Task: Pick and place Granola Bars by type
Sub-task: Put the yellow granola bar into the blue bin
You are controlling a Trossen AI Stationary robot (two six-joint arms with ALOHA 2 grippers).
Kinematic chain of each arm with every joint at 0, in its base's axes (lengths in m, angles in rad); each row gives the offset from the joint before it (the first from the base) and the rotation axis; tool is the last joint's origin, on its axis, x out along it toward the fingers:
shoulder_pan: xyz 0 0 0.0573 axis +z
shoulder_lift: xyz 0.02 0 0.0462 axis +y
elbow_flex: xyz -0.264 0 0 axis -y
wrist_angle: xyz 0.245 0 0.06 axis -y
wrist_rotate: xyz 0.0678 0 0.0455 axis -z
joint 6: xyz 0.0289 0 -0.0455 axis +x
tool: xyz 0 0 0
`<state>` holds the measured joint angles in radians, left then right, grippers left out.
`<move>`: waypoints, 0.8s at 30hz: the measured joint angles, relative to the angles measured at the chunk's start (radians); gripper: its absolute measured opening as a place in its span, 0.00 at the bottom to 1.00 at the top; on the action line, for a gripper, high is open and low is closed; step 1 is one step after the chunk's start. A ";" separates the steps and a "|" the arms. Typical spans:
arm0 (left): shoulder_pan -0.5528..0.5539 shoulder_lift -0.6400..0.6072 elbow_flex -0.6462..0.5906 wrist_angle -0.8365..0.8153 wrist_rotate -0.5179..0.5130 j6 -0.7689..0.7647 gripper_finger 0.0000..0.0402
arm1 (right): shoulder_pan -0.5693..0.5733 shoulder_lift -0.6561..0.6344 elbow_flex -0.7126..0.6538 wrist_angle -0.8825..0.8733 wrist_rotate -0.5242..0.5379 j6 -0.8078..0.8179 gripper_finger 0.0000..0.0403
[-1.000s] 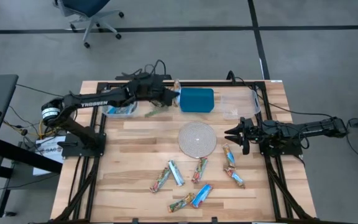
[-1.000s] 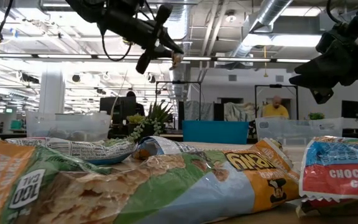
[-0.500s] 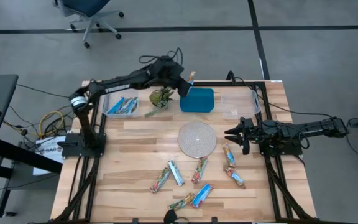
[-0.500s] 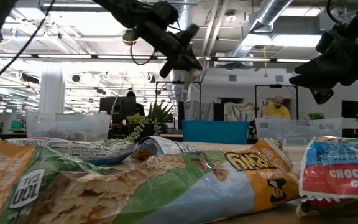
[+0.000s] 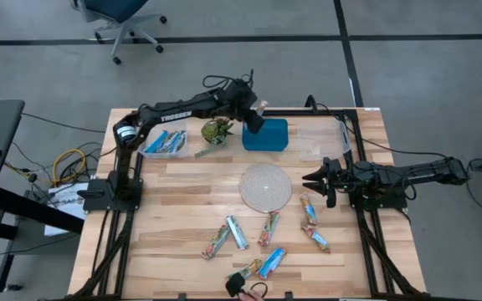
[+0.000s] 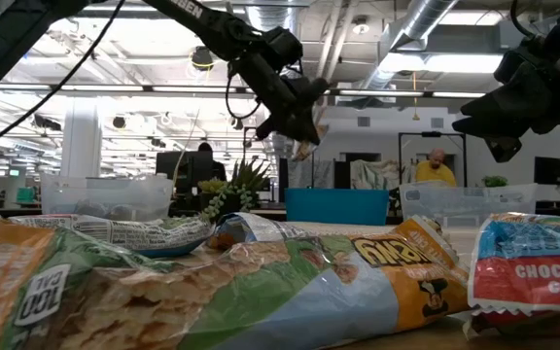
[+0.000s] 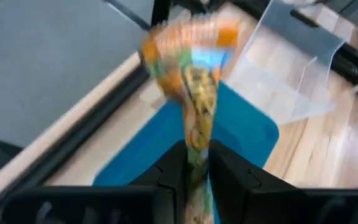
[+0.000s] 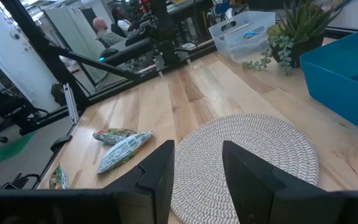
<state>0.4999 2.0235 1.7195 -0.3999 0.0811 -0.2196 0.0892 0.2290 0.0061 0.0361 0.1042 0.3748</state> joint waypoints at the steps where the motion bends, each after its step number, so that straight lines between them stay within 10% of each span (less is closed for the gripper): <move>1: 0.000 0.004 0.001 0.012 0.000 -0.001 0.16 | 0.000 0.000 0.000 0.000 0.000 0.000 0.32; 12: -0.002 0.007 0.001 -0.005 0.043 -0.035 0.39 | 0.000 0.000 0.000 0.000 0.000 0.000 0.32; 24: -0.142 -0.055 0.000 -0.055 0.221 -0.012 0.34 | 0.000 0.000 0.000 0.000 0.000 0.000 0.32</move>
<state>0.3575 1.9683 1.7199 -0.4552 0.3019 -0.2317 0.0894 0.2287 0.0060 0.0364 0.1040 0.3748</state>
